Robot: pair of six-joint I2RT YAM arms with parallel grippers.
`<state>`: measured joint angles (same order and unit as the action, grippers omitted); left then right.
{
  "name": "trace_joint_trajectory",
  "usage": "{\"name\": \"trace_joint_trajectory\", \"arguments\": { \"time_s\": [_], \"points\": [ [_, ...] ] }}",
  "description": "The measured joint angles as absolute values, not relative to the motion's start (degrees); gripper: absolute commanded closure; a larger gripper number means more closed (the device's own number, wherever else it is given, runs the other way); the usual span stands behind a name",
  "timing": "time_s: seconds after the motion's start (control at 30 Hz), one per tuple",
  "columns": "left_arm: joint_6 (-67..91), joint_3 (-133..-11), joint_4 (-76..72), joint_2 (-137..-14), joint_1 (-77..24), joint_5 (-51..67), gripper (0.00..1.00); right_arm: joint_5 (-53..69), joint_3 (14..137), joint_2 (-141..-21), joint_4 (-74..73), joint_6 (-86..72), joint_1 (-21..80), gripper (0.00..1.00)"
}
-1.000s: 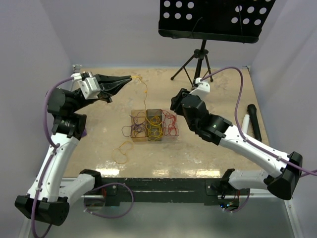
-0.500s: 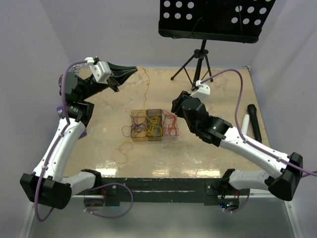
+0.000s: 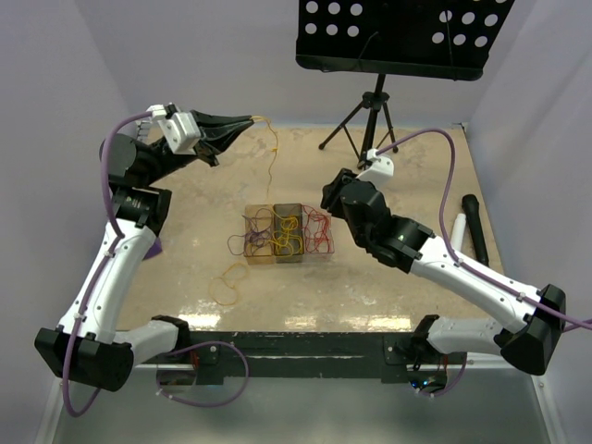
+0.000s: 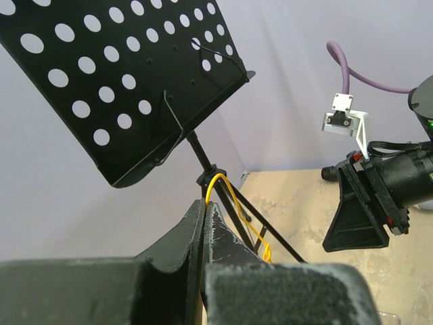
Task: Untangle the cables
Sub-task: Place the cable in the bin.
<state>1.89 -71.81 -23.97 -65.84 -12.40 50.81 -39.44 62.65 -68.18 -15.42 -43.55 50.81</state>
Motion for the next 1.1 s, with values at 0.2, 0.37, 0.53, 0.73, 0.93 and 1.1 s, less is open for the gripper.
{"name": "trace_joint_trajectory", "arguments": {
  "time_s": [0.2,0.37,0.53,0.73,0.93,1.1],
  "points": [
    [1.9,-73.5,-24.0,-66.3,-12.4,50.8,1.00,-39.3,62.7,-68.2,-15.4,-43.5,50.3,0.55],
    [1.9,-75.0,-24.2,-66.5,-12.4,50.8,1.00,-39.2,62.7,-68.2,-15.3,-43.5,50.1,0.55],
    [2.2,-77.0,-24.4,-67.4,-12.4,50.8,1.00,-38.9,62.7,-68.3,-15.1,-43.2,49.5,0.55],
    [2.4,-77.5,-24.5,-67.7,-12.4,50.9,1.00,-38.1,62.7,-68.6,-14.8,-42.9,48.9,0.55],
    [1.2,-72.6,-24.1,-67.4,-13.0,50.7,1.00,-37.9,62.6,-68.7,-14.5,-42.9,48.7,0.55],
    [-3.0,-67.7,-20.6,-68.8,-14.5,48.9,1.00,-38.0,62.5,-68.5,-14.6,-42.9,48.6,0.55]
  ]
}}
